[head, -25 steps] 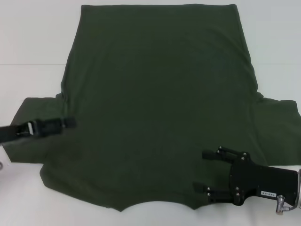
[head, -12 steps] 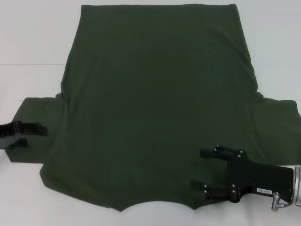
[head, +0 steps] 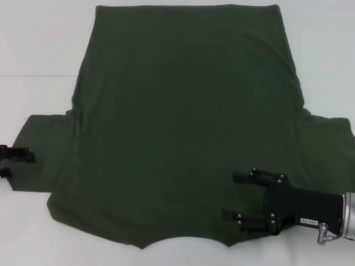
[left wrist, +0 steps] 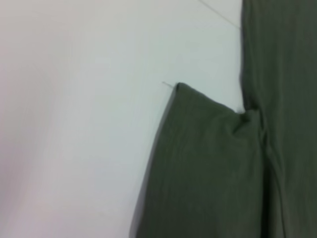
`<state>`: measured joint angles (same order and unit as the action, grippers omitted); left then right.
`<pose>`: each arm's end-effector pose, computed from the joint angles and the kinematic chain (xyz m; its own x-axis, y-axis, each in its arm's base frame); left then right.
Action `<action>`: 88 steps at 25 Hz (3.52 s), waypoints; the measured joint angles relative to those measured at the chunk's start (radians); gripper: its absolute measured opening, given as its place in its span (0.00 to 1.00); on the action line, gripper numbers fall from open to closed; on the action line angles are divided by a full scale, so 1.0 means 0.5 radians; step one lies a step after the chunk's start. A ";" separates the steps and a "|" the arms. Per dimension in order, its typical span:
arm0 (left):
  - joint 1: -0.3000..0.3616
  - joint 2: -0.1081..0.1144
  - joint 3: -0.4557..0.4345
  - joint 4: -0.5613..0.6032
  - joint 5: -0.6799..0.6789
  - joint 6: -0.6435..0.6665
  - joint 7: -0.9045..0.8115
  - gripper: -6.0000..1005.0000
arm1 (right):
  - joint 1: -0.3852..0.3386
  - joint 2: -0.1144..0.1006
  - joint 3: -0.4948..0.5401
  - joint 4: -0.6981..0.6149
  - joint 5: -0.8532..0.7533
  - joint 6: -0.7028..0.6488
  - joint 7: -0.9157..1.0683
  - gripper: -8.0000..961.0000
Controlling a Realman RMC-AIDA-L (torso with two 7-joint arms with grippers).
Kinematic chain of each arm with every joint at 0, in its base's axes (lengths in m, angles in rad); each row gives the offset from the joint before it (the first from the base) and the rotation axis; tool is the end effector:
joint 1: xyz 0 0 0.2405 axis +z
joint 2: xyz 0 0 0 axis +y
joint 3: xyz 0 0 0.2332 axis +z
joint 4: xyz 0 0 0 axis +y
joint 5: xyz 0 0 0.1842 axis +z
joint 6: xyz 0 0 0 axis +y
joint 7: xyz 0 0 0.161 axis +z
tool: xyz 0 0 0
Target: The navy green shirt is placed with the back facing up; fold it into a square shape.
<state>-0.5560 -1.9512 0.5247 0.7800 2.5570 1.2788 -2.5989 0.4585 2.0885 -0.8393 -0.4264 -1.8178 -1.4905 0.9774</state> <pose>-0.3328 0.3352 0.0767 -0.0145 0.8551 0.5183 0.9610 0.1551 -0.2291 0.2353 0.2701 -0.0458 0.8212 -0.1858 -0.5395 -0.3331 -0.9238 -0.1888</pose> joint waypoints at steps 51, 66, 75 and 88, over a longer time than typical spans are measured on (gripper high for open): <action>-0.026 0.038 -0.003 -0.119 0.078 -0.138 -0.029 0.72 | 0.025 0.004 0.001 0.001 0.000 0.008 0.009 0.95; -0.067 0.030 0.003 -0.187 0.078 -0.139 -0.003 0.69 | 0.028 0.008 0.000 0.006 0.000 0.008 0.009 0.95; -0.104 0.016 0.004 -0.193 0.069 -0.141 0.012 0.68 | 0.028 0.008 0.001 0.010 0.000 0.008 0.009 0.95; -0.107 0.015 0.070 -0.178 0.079 -0.150 -0.003 0.66 | 0.029 0.008 0.000 0.015 0.000 0.003 0.009 0.95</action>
<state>-0.6095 -1.9435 0.5599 0.6912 2.5968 1.2038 -2.6007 0.4731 2.0923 -0.8390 -0.4189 -1.8177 -1.4888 0.9817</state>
